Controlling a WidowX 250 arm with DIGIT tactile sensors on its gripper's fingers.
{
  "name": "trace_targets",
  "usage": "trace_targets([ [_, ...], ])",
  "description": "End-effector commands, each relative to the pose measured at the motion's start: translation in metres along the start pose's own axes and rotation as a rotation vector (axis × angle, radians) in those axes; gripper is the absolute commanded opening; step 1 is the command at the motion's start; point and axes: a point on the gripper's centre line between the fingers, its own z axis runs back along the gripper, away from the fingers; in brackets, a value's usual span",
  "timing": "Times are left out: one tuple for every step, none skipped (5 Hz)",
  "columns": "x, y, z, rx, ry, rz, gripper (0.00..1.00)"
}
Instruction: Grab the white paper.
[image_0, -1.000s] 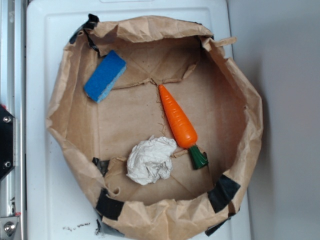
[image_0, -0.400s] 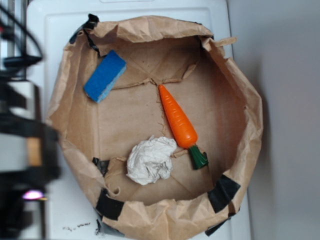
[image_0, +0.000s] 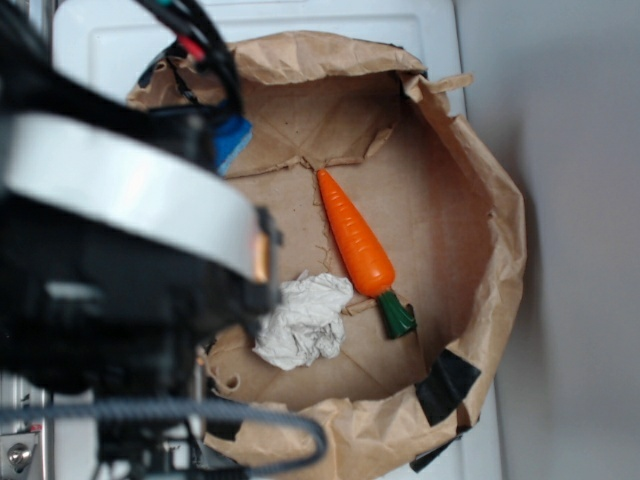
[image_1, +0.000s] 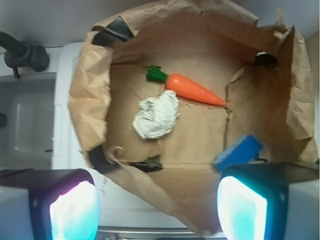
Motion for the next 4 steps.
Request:
trace_targets([
  [0.0022,0.0032,0.0078,-0.004,-0.037,0.009,1.00],
  [0.0022,0.0032,0.0078,-0.004,-0.037,0.009,1.00],
  [0.0022,0.0032,0.0078,-0.004,-0.037,0.009,1.00],
  [0.0075,0.0111,0.0005,-0.053,-0.016,0.083,1.00],
])
